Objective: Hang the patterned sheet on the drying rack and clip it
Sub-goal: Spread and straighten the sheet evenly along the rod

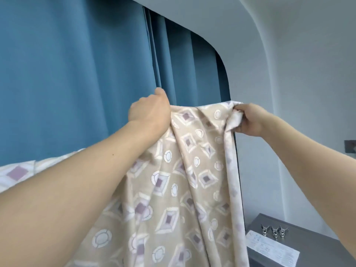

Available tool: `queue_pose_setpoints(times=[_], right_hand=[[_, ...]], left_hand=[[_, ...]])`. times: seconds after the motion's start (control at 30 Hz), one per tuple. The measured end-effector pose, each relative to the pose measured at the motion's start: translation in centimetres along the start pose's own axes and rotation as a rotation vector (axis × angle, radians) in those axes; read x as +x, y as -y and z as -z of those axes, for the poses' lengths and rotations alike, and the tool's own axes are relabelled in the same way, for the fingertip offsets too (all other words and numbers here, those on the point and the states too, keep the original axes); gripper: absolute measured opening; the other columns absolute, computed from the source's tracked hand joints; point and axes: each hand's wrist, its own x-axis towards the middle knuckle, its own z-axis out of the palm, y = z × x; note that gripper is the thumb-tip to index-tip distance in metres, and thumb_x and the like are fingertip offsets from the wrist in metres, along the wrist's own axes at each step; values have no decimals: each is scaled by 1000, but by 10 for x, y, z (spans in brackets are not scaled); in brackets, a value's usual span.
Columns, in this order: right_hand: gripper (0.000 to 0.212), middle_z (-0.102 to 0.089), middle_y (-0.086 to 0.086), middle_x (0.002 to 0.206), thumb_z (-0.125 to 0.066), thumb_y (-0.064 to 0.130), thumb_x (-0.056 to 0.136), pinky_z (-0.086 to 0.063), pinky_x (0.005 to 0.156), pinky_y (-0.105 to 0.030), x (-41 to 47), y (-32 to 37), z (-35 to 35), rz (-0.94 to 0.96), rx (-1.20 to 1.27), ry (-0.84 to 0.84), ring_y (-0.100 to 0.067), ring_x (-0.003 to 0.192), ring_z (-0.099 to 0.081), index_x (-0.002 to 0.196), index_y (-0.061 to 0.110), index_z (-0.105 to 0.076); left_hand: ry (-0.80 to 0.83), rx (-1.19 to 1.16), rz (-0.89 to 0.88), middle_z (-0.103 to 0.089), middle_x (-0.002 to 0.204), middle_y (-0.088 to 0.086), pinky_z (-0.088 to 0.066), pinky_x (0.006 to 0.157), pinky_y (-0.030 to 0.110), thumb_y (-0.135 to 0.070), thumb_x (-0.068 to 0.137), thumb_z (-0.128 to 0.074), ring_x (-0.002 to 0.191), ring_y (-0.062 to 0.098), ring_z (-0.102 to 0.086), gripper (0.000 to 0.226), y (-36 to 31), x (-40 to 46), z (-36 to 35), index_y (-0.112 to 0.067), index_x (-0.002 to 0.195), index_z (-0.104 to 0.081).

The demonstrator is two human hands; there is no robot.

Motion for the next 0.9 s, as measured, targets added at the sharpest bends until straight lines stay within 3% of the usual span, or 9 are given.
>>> queue_pose_setpoints(times=[0.1,0.2,0.27,0.33,0.43,0.53,0.63,0.73,0.9], right_hand=[[20,-65,-11,89,-39,8,100,-53,73,-35,26,-7,-18,66,72,-63,-23,80,-65,111,7,-55],[18,-66,-8,87,-45,13,94,-51,67,-31,30,-32,-32,-105,-738,-146,-22,72,-62,105,9,-59],[20,-67,-6,88,-43,18,94,-47,58,-26,18,-44,-41,-296,-1364,32,-19,63,-58,92,9,-60],[24,-64,-5,81,-40,13,94,-45,56,-26,6,-46,-50,-304,-1652,112,-18,59,-58,79,8,-59],[26,-54,-7,73,-36,6,93,-42,56,-27,-2,-37,-66,-104,-1617,-2,-25,63,-58,70,8,-48],[23,-63,-13,96,-41,11,94,-49,65,-29,-4,-30,-90,56,-1364,32,-33,86,-63,86,1,-60],[34,-67,-7,104,-40,31,101,-48,85,-35,-23,-35,-117,251,-1122,138,-27,99,-61,100,11,-68],[48,-69,-2,88,-34,49,100,-50,79,-36,-67,-42,-142,437,-947,186,-21,85,-63,89,14,-67],[39,-59,1,77,-33,41,103,-44,70,-39,-118,-40,-190,927,-1058,191,-21,76,-54,84,13,-53]], left_hand=[[25,166,89,-57,91,13,-33,66,37,5,83,-42,80,32,-46,23,20,12,1,-8,101,-38],[393,228,139,-59,94,6,-39,70,33,-9,86,-49,83,28,-54,7,27,12,-11,-11,89,-54],[755,210,120,-59,80,0,-42,68,28,-22,84,-55,72,22,-53,15,30,15,-26,-15,71,-56],[926,199,108,-59,74,-2,-43,71,28,-32,77,-58,69,21,-54,19,32,16,-31,-17,65,-57],[787,163,62,-56,73,3,-41,66,28,-17,88,-47,61,20,-50,24,34,10,-18,-12,65,-53],[612,-11,122,-61,64,10,-44,56,26,-3,88,-39,48,24,-52,21,41,2,1,-3,72,-53],[449,-43,105,-67,78,8,-47,60,31,-18,92,-39,61,27,-58,22,60,-22,25,-10,81,-55],[233,108,-17,-54,78,3,-37,62,34,-40,99,-31,78,28,-53,34,76,-67,49,-17,79,-47],[111,223,-114,-61,81,-6,-45,67,37,-57,96,-23,74,27,-56,36,110,-132,80,-26,101,-41]])
